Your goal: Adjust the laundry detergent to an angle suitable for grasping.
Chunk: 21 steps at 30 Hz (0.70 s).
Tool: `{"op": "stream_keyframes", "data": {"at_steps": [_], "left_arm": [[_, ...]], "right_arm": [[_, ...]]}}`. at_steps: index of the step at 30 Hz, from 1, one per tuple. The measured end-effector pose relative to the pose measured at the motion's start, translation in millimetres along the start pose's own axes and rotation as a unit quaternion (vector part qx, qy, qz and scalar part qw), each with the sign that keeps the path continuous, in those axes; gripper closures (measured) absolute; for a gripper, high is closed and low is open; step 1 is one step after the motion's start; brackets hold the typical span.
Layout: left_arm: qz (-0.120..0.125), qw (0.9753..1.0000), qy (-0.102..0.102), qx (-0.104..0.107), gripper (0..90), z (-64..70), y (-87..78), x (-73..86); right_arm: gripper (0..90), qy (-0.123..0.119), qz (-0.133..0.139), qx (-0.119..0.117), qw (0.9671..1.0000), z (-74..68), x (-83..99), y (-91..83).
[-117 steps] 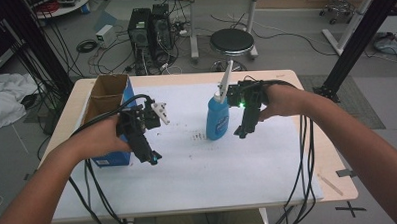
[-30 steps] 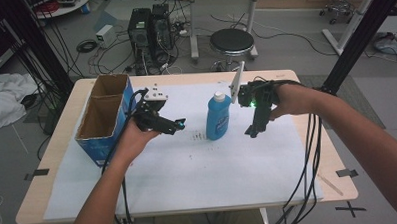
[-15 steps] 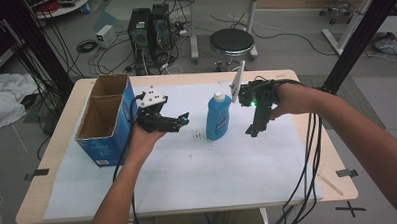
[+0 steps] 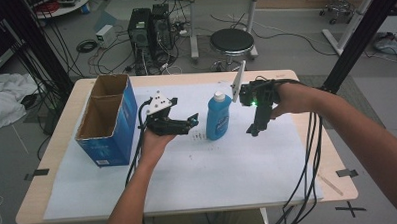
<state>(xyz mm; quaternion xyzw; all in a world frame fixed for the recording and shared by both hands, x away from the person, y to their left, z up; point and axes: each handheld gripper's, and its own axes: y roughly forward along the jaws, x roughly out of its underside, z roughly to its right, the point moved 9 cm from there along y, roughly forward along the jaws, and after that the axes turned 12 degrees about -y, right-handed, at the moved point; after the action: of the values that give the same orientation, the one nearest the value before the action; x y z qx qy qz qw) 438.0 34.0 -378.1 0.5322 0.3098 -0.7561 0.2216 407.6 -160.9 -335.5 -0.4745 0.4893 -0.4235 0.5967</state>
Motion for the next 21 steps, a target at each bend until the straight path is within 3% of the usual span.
{"op": "stream_keyframes", "data": {"at_steps": [10, 15, 21], "left_arm": [[0.028, 0.9995, -0.006, -0.014, 6.6, 9.7, 5.2, 11.5], [0.029, 0.9994, -0.006, -0.019, 6.6, 18.0, 12.1, 18.8], [0.027, 0.9994, -0.019, -0.01, 6.6, 28.0, 23.8, 27.3]], "right_arm": [[2.6, 0.001, 0.0, -0.001, 1.0, 0.9, 0.3, 0.6], [2.7, 0.0, 0.001, -0.001, 1.0, 0.8, 0.5, 0.2], [2.7, -0.003, 0.0, -0.002, 1.0, -1.0, 0.4, -0.6]]}}
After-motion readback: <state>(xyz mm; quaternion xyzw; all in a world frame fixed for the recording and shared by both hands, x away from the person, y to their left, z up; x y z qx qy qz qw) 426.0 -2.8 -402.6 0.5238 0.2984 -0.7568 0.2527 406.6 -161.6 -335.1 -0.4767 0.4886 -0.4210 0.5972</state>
